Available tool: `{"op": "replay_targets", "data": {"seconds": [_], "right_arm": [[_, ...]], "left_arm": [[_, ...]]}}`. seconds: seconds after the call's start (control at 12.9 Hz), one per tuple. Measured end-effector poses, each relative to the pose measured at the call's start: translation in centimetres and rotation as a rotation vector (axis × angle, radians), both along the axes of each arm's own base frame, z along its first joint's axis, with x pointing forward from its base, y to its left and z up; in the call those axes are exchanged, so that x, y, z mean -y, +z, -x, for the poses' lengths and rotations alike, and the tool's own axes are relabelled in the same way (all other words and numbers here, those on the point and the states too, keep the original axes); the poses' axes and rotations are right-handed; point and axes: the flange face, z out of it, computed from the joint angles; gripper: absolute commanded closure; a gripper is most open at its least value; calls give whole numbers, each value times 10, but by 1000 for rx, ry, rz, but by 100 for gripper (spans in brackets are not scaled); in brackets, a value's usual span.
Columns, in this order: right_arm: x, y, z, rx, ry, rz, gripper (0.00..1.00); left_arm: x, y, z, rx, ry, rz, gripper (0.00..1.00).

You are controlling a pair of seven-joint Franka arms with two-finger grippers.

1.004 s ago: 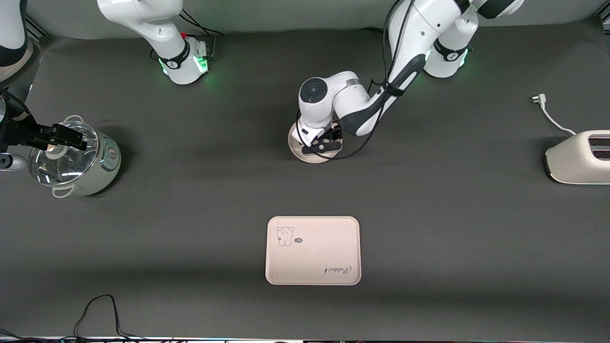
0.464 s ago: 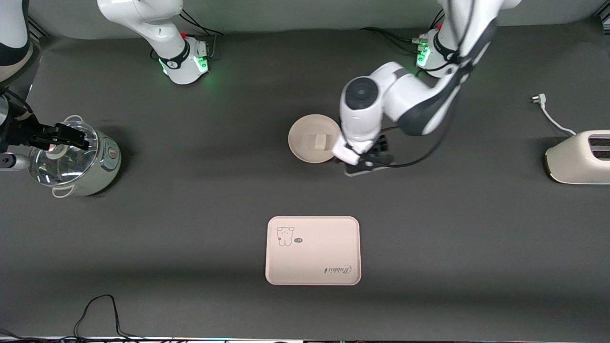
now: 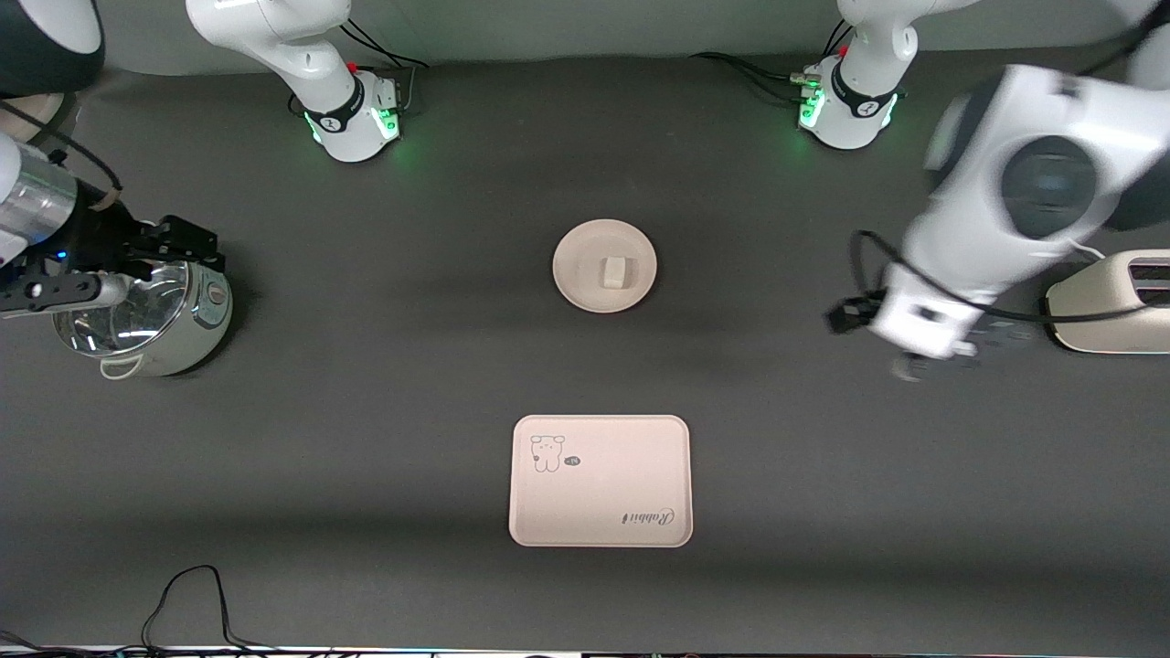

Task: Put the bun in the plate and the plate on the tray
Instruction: 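Release the bun onto the plate and withdraw the left gripper, then move the right gripper to the plate rim beside the bun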

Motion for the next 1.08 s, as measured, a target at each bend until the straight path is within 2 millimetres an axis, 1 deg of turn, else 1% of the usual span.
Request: {"op": "replay_targets", "data": {"seconds": [0.08,0.23,0.31,0.39,0.54,0.7,0.77,0.93,1.08], "right_arm": [[-23,1,4,-2,-8,3,0],[-76,2,14,0,-17,11,0],[-105,2,22,4,-31,16,0],[-135,2,31,11,-46,18,0],[-194,0,55,21,-70,23,0],[-246,-3,85,12,-75,15,0],[-268,-5,99,1,-83,-5,0],[-305,-10,125,-14,-73,-34,0],[-333,-20,147,-18,-43,-58,0]], "left_arm": [[-31,6,-4,2,-3,4,0],[-85,22,-3,-3,-33,2,0],[-105,30,1,-5,-48,4,0],[-120,37,4,-2,-51,12,0],[-142,49,10,9,-74,49,0],[-155,66,20,25,-90,77,0],[-154,73,25,34,-96,81,0],[-144,83,31,48,-113,80,0],[-138,85,35,50,-122,79,0]]}}
